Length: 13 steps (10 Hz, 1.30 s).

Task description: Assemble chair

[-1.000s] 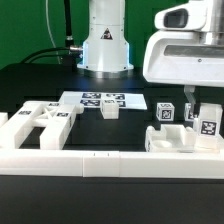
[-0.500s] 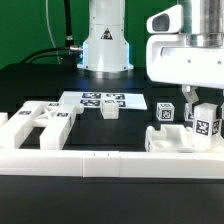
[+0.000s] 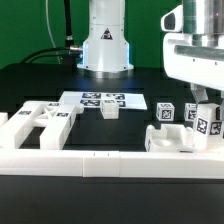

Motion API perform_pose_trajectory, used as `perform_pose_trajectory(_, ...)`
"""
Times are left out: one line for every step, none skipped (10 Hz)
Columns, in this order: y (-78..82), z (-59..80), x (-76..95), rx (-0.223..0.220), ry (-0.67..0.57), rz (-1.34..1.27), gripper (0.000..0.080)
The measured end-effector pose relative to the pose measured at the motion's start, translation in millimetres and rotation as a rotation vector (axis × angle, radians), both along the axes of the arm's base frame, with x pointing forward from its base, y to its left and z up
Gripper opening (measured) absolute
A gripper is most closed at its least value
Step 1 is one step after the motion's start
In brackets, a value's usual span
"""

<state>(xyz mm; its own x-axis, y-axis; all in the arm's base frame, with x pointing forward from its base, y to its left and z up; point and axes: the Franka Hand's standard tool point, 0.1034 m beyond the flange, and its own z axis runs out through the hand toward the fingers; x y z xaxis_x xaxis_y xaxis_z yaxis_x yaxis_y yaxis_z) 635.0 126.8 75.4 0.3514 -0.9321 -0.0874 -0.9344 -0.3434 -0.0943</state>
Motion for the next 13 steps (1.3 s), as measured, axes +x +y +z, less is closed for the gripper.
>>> perform_pose_trajectory(0.3, -0.1, -0.1, -0.001, -0.003, 0.029, 0.0416)
perform_pose_trajectory(0.4, -0.1, -0.2, -0.004, -0.007, 0.063, 0.0552)
perform_pose_trajectory(2.8, 1.4, -0.8, -0.009, 0.002, 0.105, 0.0619)
perform_pose_trajectory(5.8, 3.7, 0.4, -0.012, -0.006, 0.171, 0.0619)
perform_pose_trajectory(7.9, 5.3, 0.9, -0.016, -0.022, 0.280, 0.0643)
perform_pose_trajectory(6.8, 3.9, 0.5, -0.022, -0.032, 0.385, 0.0648)
perform_pose_trajectory(6.7, 3.7, 0.3, -0.024, -0.037, 0.431, 0.0648)
perform_pose_trajectory(6.6, 3.6, 0.3, -0.029, -0.048, 0.525, 0.0649)
perform_pose_trajectory(6.4, 3.5, 0.3, -0.033, -0.056, 0.596, 0.0649)
perform_pose_trajectory(6.1, 3.5, 0.3, -0.036, -0.062, 0.648, 0.0649)
perform_pose_trajectory(3.3, 3.6, 0.8, -0.047, -0.077, 0.791, 0.0649)
perform_pose_trajectory(1.8, 3.5, 1.1, -0.053, -0.087, 0.885, 0.0649)
perform_pose_trajectory(0.8, 3.8, 1.5, -0.065, -0.099, 1.007, 0.0649)
